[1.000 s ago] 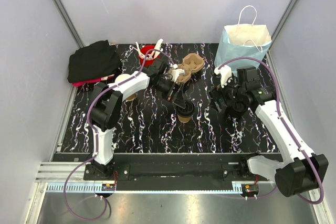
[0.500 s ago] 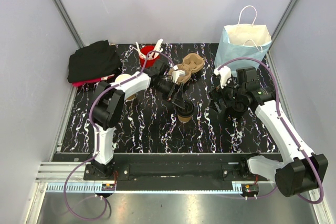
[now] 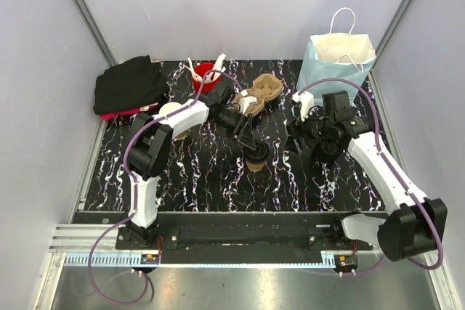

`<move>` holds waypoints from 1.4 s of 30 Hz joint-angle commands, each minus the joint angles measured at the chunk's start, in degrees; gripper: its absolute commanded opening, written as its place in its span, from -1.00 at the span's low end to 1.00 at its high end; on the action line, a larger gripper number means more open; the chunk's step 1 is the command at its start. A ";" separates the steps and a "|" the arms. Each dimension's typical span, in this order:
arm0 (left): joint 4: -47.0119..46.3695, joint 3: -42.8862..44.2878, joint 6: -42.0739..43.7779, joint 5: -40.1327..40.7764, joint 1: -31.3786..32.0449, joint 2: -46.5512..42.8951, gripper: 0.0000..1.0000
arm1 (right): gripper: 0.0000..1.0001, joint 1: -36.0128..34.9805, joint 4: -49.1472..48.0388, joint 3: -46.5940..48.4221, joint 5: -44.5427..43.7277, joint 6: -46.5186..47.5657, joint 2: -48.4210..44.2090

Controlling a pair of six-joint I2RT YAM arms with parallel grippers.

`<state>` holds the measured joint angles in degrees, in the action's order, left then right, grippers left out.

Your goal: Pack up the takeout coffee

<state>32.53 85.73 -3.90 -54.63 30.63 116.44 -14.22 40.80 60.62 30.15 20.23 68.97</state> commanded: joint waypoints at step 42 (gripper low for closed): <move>2.80 0.75 6.45 11.74 4.87 -1.57 -0.33 | -0.07 1.21 -11.79 -6.74 26.18 -10.21 16.46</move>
<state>33.98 87.00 -0.86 -49.91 34.68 115.22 -14.02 31.00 54.33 52.18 10.37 84.86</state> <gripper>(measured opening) 0.453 0.469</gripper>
